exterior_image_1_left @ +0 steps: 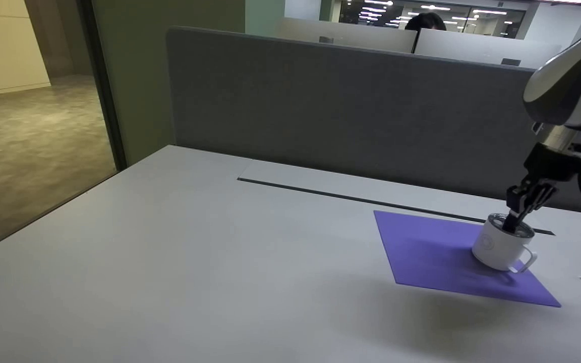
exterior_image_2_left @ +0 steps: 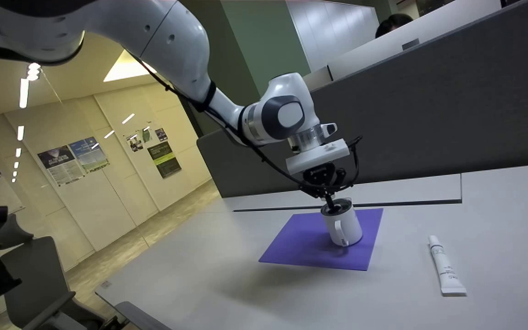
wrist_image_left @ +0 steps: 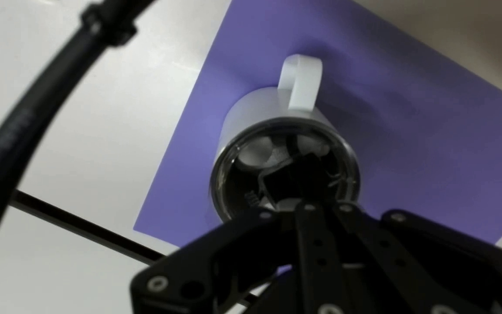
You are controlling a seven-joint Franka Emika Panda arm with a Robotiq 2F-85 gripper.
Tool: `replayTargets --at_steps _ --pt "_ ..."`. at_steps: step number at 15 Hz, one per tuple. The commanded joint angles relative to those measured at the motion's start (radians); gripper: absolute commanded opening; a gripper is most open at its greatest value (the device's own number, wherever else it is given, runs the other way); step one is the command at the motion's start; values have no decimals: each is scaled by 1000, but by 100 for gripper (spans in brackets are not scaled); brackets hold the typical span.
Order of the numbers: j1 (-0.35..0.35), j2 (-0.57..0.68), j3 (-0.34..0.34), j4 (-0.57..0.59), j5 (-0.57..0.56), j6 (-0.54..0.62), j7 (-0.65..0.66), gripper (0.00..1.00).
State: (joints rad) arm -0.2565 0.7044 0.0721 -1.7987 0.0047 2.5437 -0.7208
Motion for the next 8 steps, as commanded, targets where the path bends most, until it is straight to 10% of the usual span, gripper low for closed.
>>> replayTargets --at_steps 1,3,4,8 --pt "-56 -68 41 60 56 -179 -30 0" --pt "-44 -102 11 95 48 -275 -22 0" --pt "-39 -117 -4 112 42 -321 -14 25" --pt "-29 -166 -55 159 25 -440 -9 45"
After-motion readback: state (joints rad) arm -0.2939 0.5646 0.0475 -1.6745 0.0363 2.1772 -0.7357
